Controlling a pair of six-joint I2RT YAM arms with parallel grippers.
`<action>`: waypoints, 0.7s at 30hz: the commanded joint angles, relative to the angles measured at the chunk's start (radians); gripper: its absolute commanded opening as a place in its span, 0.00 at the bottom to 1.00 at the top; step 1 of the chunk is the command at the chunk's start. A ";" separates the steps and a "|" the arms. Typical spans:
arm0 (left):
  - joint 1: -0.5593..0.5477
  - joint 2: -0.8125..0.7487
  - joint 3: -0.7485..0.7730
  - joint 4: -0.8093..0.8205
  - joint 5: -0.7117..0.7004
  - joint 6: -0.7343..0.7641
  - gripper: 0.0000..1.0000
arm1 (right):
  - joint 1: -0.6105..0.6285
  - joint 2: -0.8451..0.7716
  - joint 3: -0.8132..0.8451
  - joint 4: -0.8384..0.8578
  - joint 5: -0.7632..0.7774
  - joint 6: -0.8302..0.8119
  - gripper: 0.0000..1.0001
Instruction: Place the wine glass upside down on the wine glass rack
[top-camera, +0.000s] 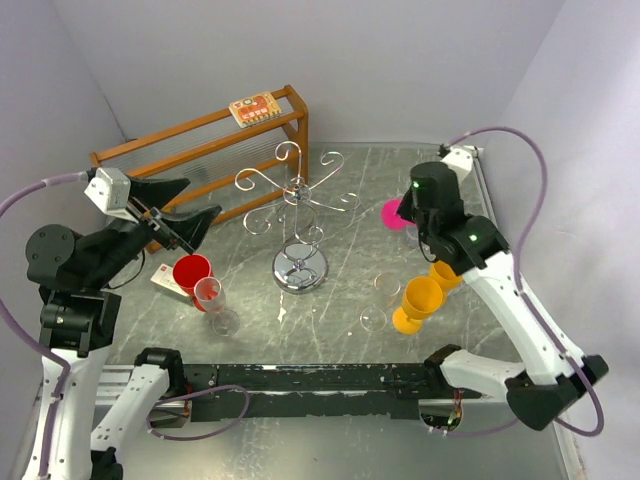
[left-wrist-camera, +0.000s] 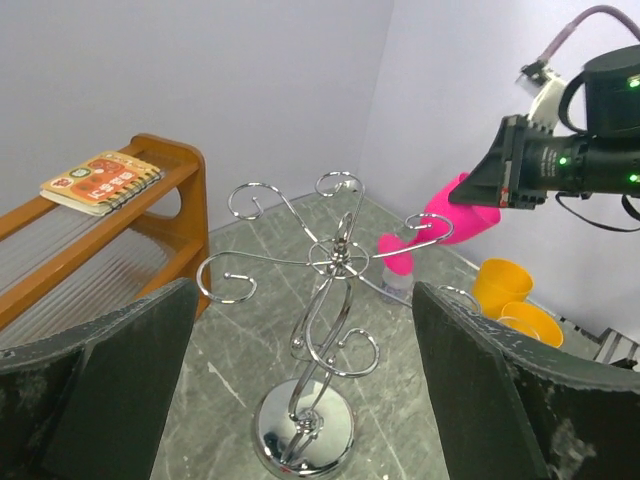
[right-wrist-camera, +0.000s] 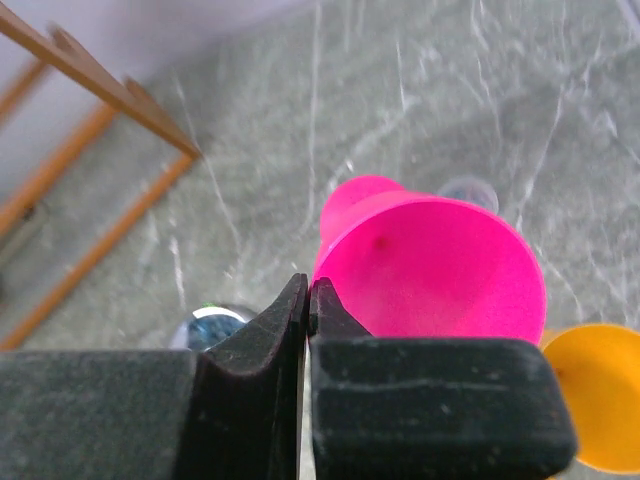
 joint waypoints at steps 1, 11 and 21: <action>0.002 0.002 0.010 0.107 0.005 -0.068 1.00 | 0.004 -0.086 0.021 0.180 0.084 -0.021 0.00; -0.009 0.186 0.147 0.186 0.028 -0.241 0.91 | 0.003 -0.337 -0.132 0.644 -0.056 -0.082 0.00; -0.010 0.300 0.034 0.662 0.137 -0.772 0.93 | 0.003 -0.435 -0.263 1.005 -0.364 -0.041 0.00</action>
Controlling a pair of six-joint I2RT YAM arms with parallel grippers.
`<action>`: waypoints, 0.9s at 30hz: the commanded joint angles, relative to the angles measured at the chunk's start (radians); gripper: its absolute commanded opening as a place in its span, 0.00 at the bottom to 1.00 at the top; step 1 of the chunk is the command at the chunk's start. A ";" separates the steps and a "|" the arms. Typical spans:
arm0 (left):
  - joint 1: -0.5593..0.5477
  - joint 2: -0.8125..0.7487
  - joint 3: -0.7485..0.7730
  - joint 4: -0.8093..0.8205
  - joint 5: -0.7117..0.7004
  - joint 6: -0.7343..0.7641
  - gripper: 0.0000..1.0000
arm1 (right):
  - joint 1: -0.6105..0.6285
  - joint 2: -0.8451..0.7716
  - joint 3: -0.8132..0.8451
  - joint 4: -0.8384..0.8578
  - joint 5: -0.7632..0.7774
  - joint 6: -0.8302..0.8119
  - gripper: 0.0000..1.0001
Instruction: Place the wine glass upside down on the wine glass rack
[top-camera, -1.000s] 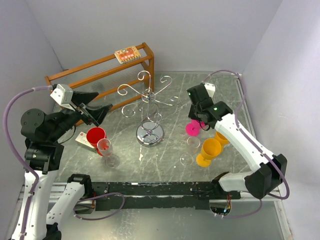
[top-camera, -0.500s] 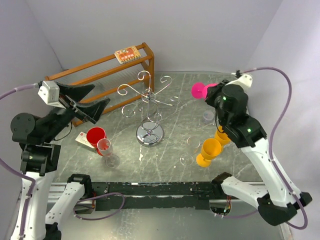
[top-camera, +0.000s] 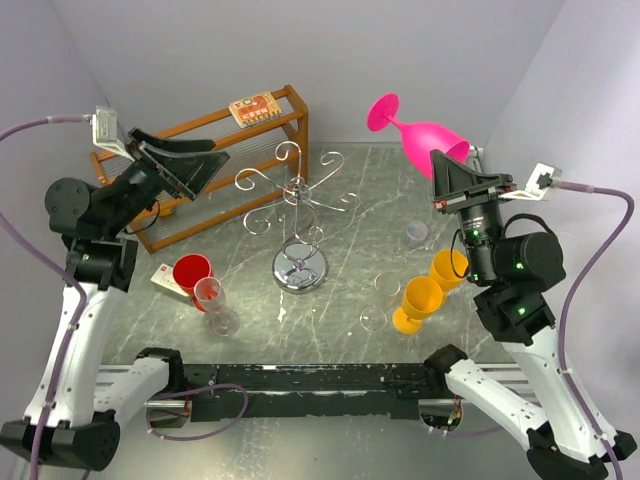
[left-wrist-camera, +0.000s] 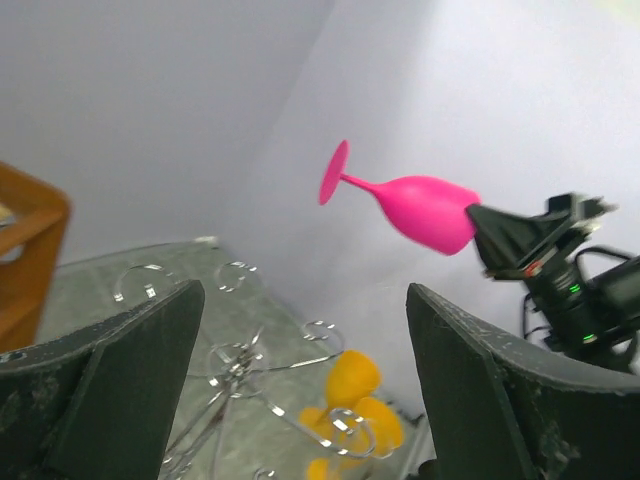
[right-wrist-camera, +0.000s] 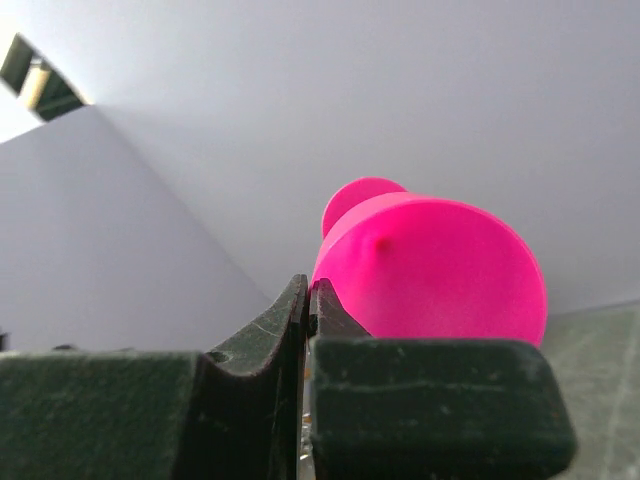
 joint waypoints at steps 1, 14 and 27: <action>-0.004 0.068 -0.026 0.335 0.108 -0.353 0.93 | 0.003 -0.016 -0.063 0.236 -0.179 0.029 0.00; -0.367 0.285 0.114 0.275 -0.127 -0.285 0.90 | 0.003 0.090 -0.079 0.429 -0.287 0.105 0.00; -0.563 0.410 0.118 0.386 -0.545 -0.325 0.68 | 0.003 0.166 -0.103 0.561 -0.410 0.186 0.00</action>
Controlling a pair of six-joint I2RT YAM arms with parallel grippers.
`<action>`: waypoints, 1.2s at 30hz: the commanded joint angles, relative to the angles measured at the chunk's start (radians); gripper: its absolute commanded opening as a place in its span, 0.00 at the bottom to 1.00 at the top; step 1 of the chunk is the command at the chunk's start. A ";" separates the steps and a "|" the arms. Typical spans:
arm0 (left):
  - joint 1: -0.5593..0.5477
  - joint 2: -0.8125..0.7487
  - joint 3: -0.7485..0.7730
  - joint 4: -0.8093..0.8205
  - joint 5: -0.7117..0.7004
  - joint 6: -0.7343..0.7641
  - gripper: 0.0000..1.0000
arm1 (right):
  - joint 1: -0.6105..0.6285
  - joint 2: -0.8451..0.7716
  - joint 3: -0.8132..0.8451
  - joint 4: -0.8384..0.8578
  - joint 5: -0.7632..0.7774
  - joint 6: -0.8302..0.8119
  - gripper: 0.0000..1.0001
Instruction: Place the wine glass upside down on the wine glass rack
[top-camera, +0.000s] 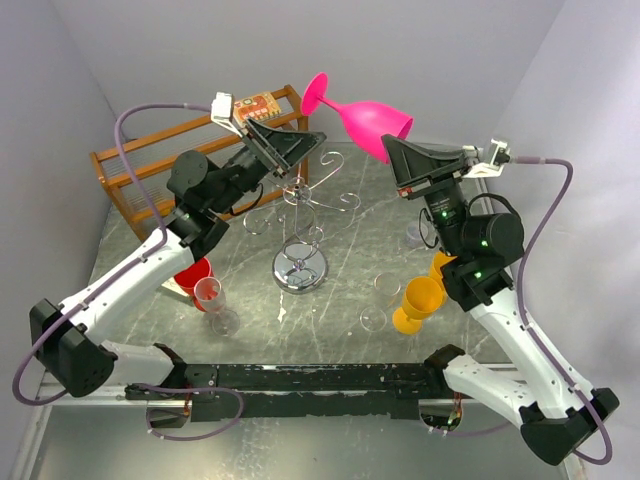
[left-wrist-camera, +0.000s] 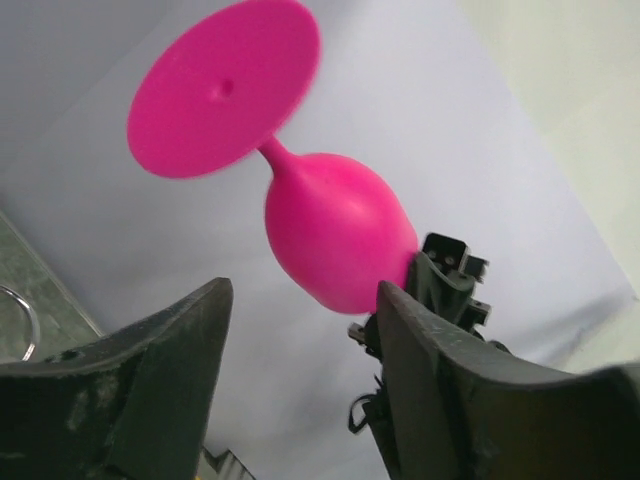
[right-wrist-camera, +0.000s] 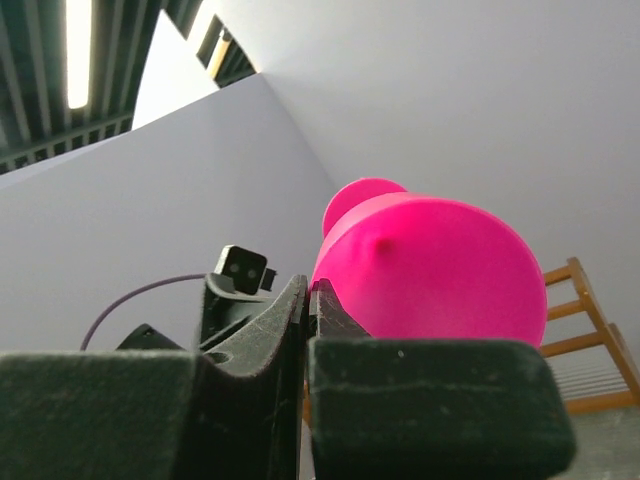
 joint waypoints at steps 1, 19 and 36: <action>-0.027 0.005 0.018 0.089 -0.187 -0.005 0.64 | 0.003 0.001 -0.005 0.103 -0.100 0.031 0.00; -0.032 0.034 -0.006 0.308 -0.236 -0.023 0.51 | 0.003 0.018 -0.078 0.181 -0.376 0.120 0.00; -0.032 0.020 -0.016 0.297 -0.229 0.005 0.22 | 0.003 0.043 -0.067 0.116 -0.437 0.110 0.00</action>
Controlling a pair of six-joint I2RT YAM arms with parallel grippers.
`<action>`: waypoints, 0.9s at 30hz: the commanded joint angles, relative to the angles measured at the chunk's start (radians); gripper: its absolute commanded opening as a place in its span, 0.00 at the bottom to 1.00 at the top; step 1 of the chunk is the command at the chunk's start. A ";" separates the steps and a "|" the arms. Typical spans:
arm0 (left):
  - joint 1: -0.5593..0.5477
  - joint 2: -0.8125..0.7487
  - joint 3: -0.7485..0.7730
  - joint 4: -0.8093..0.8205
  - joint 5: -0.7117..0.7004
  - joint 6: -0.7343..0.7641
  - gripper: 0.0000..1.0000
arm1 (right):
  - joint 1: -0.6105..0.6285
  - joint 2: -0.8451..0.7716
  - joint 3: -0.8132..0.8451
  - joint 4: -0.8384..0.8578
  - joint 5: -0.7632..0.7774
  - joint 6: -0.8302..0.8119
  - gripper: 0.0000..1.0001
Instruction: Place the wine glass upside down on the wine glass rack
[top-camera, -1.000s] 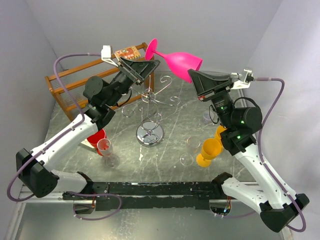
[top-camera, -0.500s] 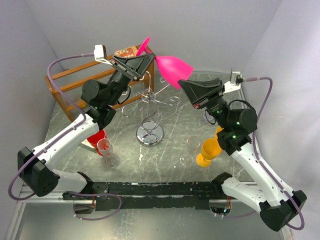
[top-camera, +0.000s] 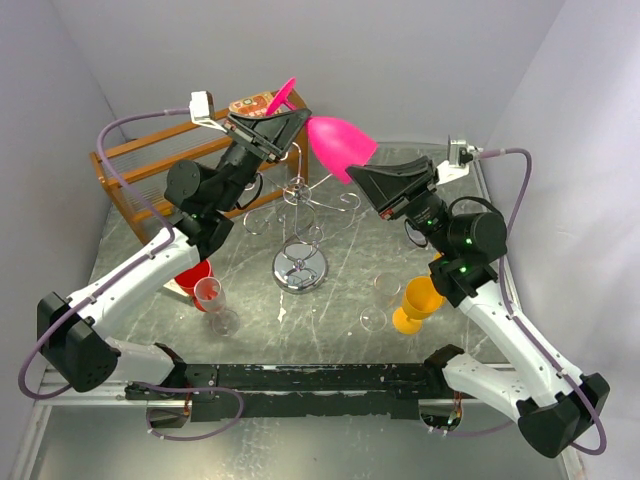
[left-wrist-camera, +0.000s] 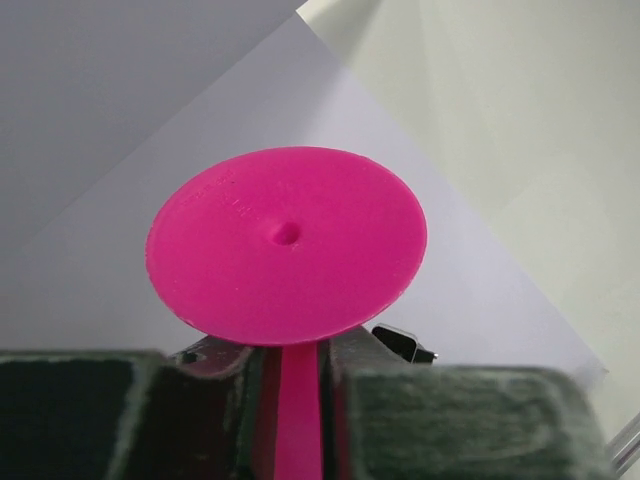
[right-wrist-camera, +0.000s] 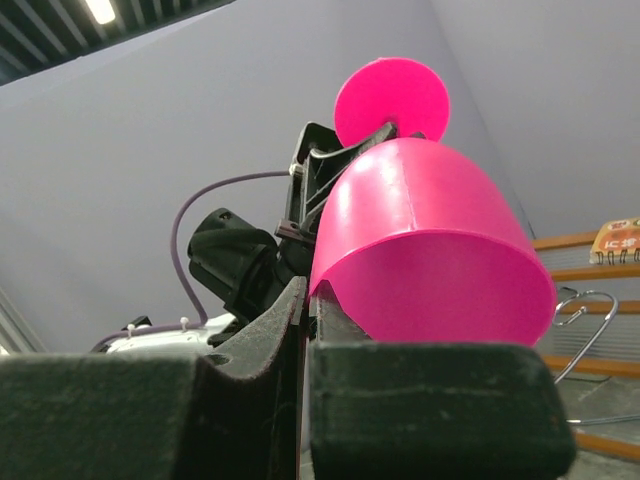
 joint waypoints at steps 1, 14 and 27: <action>-0.006 -0.017 0.011 0.035 -0.015 0.043 0.15 | 0.004 -0.013 0.019 -0.066 -0.053 -0.034 0.00; -0.005 -0.052 0.062 -0.083 0.001 0.284 0.07 | 0.003 -0.075 0.143 -0.490 0.142 -0.152 0.51; -0.006 0.010 0.141 -0.021 0.385 0.820 0.07 | 0.004 -0.028 0.412 -0.804 0.150 -0.184 0.65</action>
